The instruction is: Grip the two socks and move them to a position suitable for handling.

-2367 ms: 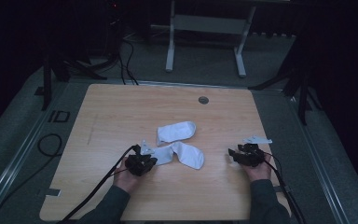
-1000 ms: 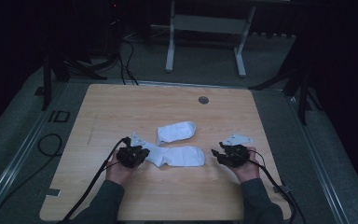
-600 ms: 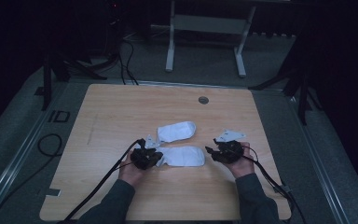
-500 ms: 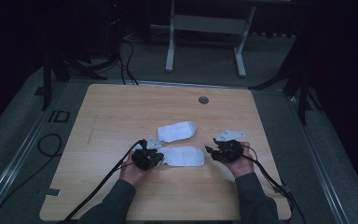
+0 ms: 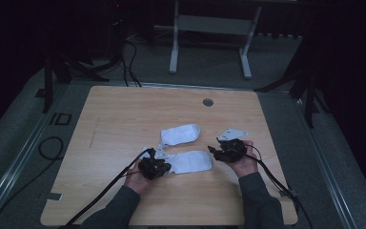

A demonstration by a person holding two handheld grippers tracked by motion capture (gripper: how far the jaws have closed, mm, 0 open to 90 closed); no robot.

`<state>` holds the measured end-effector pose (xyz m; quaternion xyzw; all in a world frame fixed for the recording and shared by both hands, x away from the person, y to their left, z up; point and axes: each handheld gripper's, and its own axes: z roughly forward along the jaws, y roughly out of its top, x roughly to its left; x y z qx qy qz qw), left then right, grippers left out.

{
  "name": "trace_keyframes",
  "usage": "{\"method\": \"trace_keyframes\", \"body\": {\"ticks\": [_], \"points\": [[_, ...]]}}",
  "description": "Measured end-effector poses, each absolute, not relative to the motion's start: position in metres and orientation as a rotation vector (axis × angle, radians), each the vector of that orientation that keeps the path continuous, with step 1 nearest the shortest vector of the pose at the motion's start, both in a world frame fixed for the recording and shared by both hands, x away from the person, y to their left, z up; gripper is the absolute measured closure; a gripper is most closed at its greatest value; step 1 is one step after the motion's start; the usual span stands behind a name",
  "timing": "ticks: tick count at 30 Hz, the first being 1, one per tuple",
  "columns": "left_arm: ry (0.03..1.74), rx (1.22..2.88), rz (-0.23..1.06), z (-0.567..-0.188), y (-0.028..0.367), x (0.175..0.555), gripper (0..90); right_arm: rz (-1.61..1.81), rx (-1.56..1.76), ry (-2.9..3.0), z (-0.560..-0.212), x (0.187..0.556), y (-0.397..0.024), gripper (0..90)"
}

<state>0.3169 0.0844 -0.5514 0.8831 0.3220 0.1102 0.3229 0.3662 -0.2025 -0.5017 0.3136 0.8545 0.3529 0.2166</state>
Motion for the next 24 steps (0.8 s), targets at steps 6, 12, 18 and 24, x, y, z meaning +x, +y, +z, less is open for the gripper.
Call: {"method": "trace_keyframes", "body": {"ticks": [6,12,18,24], "points": [[0.814,2.336,0.287,-0.551,0.083,0.313,89.7,0.959,0.852,2.375,-0.498,0.374,-0.196,46.1],[0.787,2.338,0.297,-0.550,0.083,0.311,79.3,0.953,0.841,2.384,-0.494,0.389,-0.185,45.9],[0.769,2.343,0.288,-0.547,0.084,0.308,71.6,0.960,0.851,2.382,-0.488,0.410,-0.174,46.1],[0.766,2.340,0.288,-0.542,0.088,0.306,68.6,0.946,0.865,2.385,-0.485,0.425,-0.164,46.3]]}}
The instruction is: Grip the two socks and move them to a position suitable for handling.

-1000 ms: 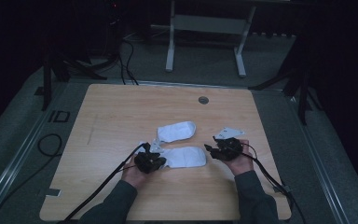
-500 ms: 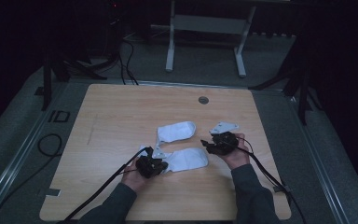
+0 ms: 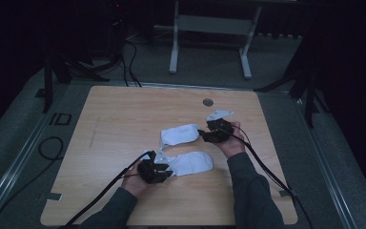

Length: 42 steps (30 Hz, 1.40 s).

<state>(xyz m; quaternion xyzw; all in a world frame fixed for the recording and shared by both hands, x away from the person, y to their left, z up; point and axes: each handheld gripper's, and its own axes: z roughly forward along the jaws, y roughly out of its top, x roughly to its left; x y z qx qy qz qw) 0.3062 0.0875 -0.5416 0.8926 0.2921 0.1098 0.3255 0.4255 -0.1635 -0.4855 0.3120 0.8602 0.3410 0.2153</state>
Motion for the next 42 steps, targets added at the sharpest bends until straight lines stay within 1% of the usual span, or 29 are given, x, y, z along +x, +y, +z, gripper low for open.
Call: {"method": "trace_keyframes", "body": {"ticks": [8,9,13,17,22,26,29,31,34,38,42], "points": [[0.800,2.309,0.303,-0.537,0.097,0.307,67.9,0.927,0.898,2.403,-0.492,0.444,-0.155,49.0],[0.812,2.312,0.322,-0.536,0.100,0.308,67.9,0.933,0.904,2.406,-0.493,0.445,-0.154,49.4],[0.828,2.305,0.339,-0.534,0.104,0.310,67.4,0.896,0.934,2.442,-0.504,0.453,-0.148,50.8],[0.842,2.304,0.354,-0.533,0.109,0.311,67.1,0.926,0.892,2.452,-0.503,0.445,-0.135,51.9],[0.863,2.292,0.376,-0.528,0.116,0.310,67.0,0.956,0.762,2.513,-0.496,0.433,-0.104,55.8],[0.891,2.261,0.389,-0.525,0.125,0.311,67.1,0.979,0.715,2.565,-0.496,0.429,-0.083,57.0],[0.921,2.238,0.401,-0.523,0.134,0.312,67.1,0.989,0.668,2.600,-0.501,0.424,-0.069,58.2],[0.932,2.226,0.405,-0.521,0.139,0.312,67.1,1.002,0.667,2.632,-0.505,0.421,-0.061,60.8],[0.944,2.216,0.416,-0.520,0.143,0.312,67.1,0.965,0.588,2.670,-0.512,0.415,-0.047,63.0],[0.950,2.207,0.420,-0.519,0.145,0.311,67.1,0.970,0.574,2.677,-0.515,0.412,-0.034,66.2],[0.948,2.213,0.418,-0.521,0.144,0.311,67.1,0.942,0.572,2.697,-0.525,0.414,-0.028,65.3]]}}
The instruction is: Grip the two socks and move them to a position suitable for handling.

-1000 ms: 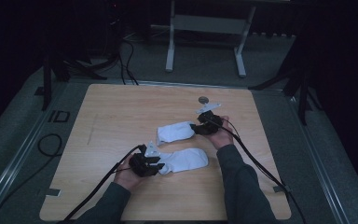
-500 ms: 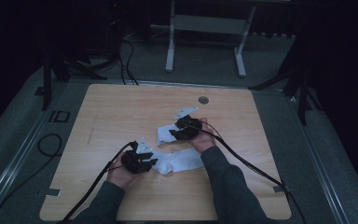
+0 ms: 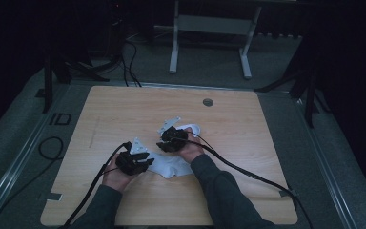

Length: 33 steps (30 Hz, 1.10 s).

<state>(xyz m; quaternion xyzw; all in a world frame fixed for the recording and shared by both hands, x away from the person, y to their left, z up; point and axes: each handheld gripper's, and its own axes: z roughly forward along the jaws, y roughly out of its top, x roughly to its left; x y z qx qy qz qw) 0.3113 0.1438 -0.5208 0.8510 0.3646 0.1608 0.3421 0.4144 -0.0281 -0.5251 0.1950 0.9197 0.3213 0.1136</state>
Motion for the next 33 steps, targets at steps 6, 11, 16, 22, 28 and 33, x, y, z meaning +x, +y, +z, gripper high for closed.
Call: {"method": "trace_keyframes", "body": {"ticks": [6,11,16,22,28,33], "points": [[0.952,2.216,0.418,-0.522,0.144,0.312,67.1,0.857,0.633,2.715,-0.546,0.422,-0.027,58.0],[0.952,2.221,0.417,-0.523,0.144,0.312,67.1,0.870,0.657,2.708,-0.547,0.424,-0.026,58.4],[0.953,2.221,0.419,-0.523,0.144,0.312,67.1,0.860,0.729,2.678,-0.545,0.429,-0.029,79.4],[0.961,2.214,0.421,-0.523,0.145,0.313,67.1,0.970,0.825,2.641,-0.532,0.431,-0.043,82.1],[0.958,2.214,0.418,-0.523,0.144,0.312,67.1,1.101,0.867,2.574,-0.502,0.429,-0.067,81.4],[0.957,2.223,0.417,-0.524,0.144,0.313,67.1,1.169,0.900,2.521,-0.485,0.430,-0.086,81.3]]}}
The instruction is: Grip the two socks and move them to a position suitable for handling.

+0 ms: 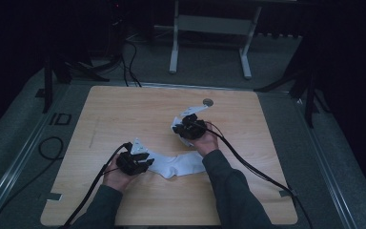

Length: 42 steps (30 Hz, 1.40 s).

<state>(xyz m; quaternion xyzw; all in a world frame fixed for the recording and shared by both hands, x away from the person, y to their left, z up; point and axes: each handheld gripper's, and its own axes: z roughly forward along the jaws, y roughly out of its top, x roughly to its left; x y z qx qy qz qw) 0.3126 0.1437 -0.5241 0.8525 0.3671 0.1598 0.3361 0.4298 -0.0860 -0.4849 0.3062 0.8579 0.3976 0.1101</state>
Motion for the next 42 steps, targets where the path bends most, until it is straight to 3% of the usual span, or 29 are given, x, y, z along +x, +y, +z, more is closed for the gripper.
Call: {"method": "trace_keyframes", "body": {"ticks": [6,15,24,27,33,42], "points": [[0.958,2.226,0.417,-0.525,0.143,0.313,67.1,1.206,0.993,2.437,-0.479,0.430,-0.129,81.5],[0.955,2.234,0.414,-0.527,0.141,0.313,67.1,1.131,1.176,2.359,-0.503,0.428,-0.195,81.6],[0.958,2.237,0.411,-0.528,0.140,0.313,67.1,0.975,1.258,2.345,-0.525,0.422,-0.235,81.4],[0.958,2.237,0.412,-0.528,0.140,0.313,67.1,0.928,1.268,2.353,-0.528,0.421,-0.243,79.5],[0.959,2.236,0.413,-0.529,0.139,0.313,67.1,0.957,1.238,2.338,-0.520,0.419,-0.246,66.1],[0.962,2.239,0.418,-0.527,0.141,0.313,66.7,0.993,1.099,2.375,-0.498,0.424,-0.227,66.5]]}}
